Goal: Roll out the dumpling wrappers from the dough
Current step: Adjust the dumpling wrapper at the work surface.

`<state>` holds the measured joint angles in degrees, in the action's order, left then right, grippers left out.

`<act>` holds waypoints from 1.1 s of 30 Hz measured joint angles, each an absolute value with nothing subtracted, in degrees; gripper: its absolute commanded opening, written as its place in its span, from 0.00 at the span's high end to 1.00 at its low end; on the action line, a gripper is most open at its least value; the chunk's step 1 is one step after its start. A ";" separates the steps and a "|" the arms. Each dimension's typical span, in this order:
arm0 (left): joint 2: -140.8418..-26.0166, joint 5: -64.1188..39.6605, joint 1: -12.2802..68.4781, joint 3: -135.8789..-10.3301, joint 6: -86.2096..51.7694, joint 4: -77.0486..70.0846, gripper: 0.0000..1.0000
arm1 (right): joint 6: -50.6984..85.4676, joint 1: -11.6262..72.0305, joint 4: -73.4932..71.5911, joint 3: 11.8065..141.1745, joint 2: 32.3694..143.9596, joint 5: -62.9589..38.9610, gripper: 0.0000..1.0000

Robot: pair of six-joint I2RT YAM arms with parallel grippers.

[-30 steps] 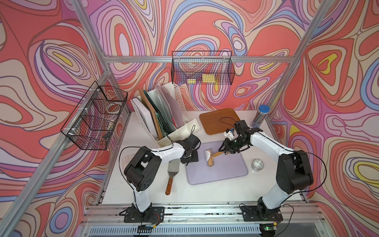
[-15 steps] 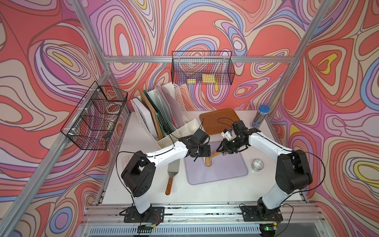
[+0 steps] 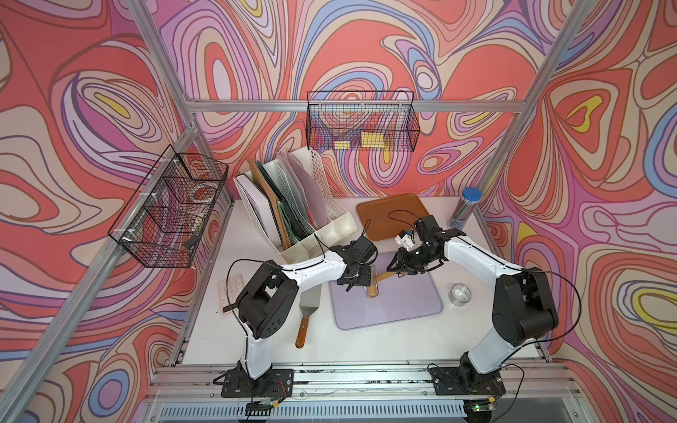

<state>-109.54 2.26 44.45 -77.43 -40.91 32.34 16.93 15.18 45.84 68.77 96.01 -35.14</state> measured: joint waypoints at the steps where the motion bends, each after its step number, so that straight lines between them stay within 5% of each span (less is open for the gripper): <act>1: -109.65 2.66 44.36 -77.43 -40.91 32.47 0.30 | 16.73 15.16 45.93 68.77 95.98 -35.00 1.00; 24: -110.65 5.45 43.79 -77.36 -40.95 34.44 0.26 | 14.28 8.29 56.14 71.40 89.67 -27.24 1.00; 33: -97.69 1.39 43.75 -75.20 -40.86 33.36 0.24 | 15.53 14.33 58.48 81.52 86.28 -27.88 1.00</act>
<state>-97.69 1.39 43.75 -75.20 -40.86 33.36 15.53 14.33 58.48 81.52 86.28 -27.88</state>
